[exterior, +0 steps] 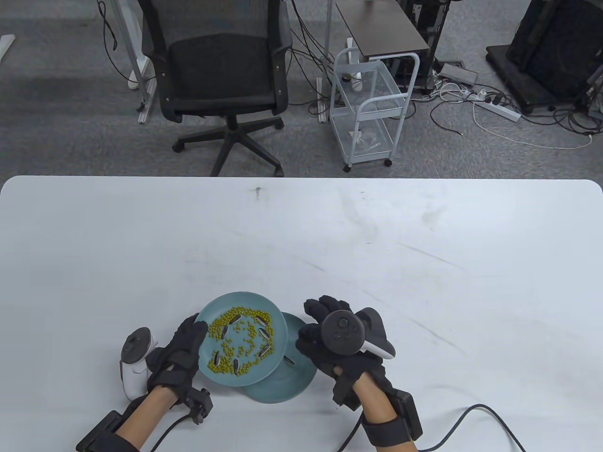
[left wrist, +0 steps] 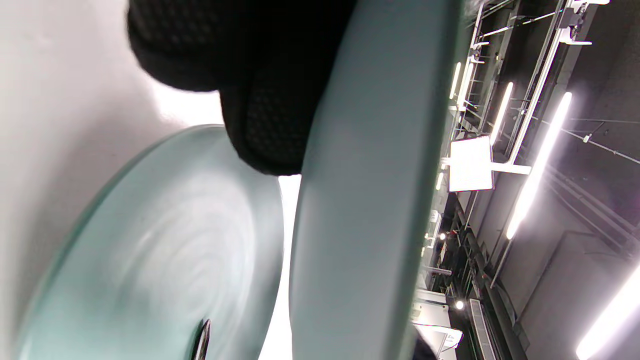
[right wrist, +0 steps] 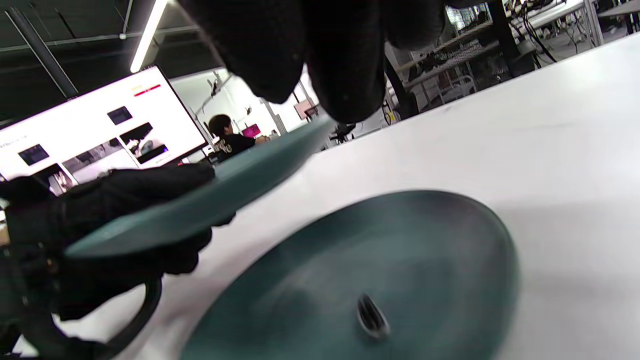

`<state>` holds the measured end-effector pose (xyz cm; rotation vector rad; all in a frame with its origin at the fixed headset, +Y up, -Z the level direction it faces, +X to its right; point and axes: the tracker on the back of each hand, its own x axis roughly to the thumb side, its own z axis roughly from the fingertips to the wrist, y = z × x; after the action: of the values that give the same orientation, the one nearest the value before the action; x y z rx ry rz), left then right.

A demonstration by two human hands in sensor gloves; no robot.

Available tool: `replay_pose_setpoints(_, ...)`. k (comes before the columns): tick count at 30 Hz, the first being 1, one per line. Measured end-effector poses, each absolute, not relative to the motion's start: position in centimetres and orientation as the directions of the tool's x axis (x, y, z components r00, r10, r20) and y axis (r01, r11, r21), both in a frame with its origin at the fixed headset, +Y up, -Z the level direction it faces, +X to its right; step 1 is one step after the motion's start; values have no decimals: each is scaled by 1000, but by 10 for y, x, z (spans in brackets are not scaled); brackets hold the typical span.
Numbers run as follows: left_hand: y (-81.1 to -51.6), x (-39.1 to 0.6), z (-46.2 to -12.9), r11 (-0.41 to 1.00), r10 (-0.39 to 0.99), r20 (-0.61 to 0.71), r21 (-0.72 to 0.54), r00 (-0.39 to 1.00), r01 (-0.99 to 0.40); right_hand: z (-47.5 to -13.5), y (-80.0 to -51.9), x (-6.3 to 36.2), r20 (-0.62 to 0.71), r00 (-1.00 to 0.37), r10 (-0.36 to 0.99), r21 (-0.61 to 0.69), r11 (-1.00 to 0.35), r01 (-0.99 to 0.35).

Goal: Pick sunflower seeds with hand pinch into plate

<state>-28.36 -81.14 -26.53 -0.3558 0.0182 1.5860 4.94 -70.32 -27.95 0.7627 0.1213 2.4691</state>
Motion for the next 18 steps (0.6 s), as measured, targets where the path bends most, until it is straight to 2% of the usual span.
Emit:
replay_pose_setpoints(4,-812,-284,-265,-50,973,-232,-201,-2,-978,-288,-689,24,517,-671,532,254,-844,-473)
replay_pose_setpoints(9,-814,-283,-262,-52,972,-234,-187,-7,-981,-299,-673,-25,539,-708,456,293,-890,-350)
replay_pose_setpoints(12,-814,-283,-262,-52,972,-237,-187,-6,-981,-302,-666,-46,544,-715,438,285,-899,-333)
replay_pose_setpoints(18,-815,-282,-263,-65,970,-245,-203,-13,-977,-306,-681,-51,503,-774,383,287,-919,-269)
